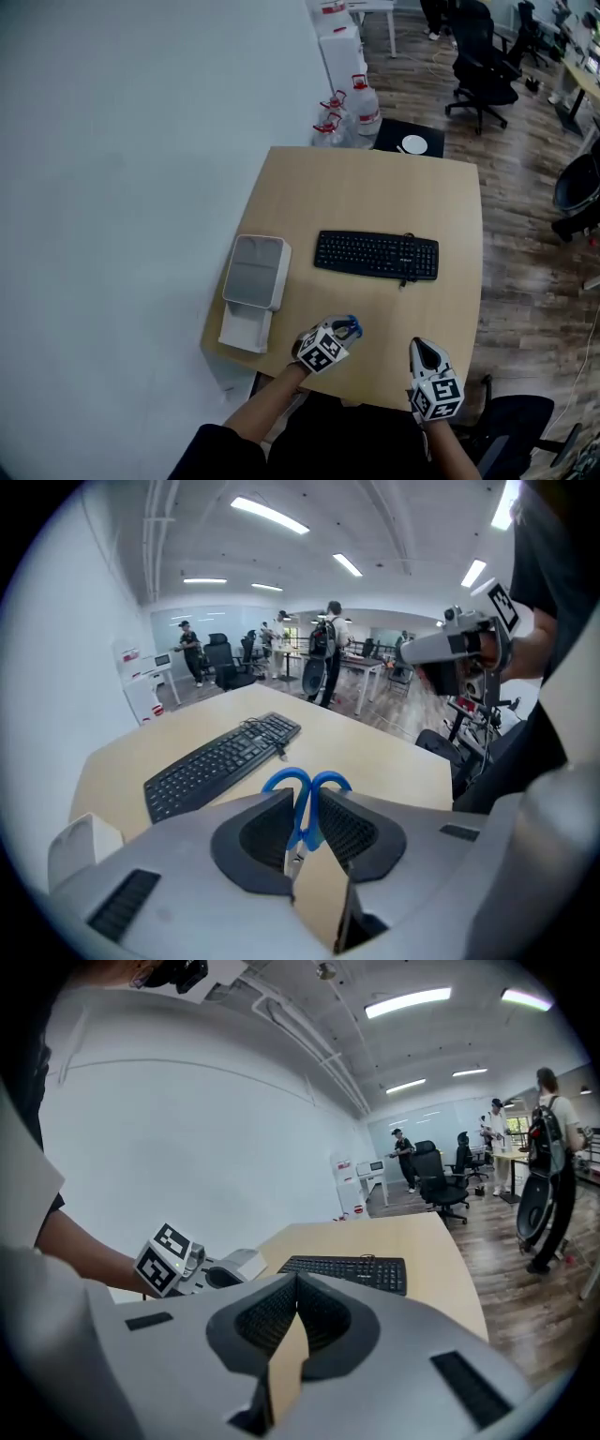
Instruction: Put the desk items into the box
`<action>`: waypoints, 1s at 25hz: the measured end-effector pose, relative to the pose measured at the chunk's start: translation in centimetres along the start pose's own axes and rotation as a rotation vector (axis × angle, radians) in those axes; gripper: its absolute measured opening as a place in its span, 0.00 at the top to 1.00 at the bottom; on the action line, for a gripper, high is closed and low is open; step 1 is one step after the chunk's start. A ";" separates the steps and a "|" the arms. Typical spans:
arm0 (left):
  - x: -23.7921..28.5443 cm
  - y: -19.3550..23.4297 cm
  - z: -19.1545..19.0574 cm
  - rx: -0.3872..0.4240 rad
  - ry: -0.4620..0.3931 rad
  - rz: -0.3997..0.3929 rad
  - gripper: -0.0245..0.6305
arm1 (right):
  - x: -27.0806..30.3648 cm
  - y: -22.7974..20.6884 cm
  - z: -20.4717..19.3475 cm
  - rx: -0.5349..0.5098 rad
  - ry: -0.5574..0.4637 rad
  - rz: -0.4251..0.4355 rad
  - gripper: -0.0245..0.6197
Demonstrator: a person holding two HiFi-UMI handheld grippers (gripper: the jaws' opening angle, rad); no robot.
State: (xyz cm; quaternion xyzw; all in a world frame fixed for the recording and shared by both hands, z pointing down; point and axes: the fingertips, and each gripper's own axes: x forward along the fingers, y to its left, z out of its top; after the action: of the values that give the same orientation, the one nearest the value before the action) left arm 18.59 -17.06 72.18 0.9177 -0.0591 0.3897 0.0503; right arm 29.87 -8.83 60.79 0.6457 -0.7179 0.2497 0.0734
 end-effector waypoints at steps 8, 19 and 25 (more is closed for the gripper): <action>-8.1 4.7 -2.5 -0.109 -0.144 0.091 0.83 | 4.8 5.8 3.0 -0.047 -0.034 0.021 0.87; -20.9 10.5 -7.2 -0.224 -0.275 0.215 0.83 | 9.1 15.9 3.2 -0.074 -0.042 0.006 0.87; -25.4 12.8 -12.0 -0.281 -0.313 0.253 0.83 | 9.6 21.4 1.6 -0.121 -0.003 0.008 0.87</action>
State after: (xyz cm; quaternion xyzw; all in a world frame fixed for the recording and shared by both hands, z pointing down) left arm -9.32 -26.33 62.78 0.9362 -0.2341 0.2337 0.1185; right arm 8.12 -17.27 57.87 0.6375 -0.7344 0.2050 0.1102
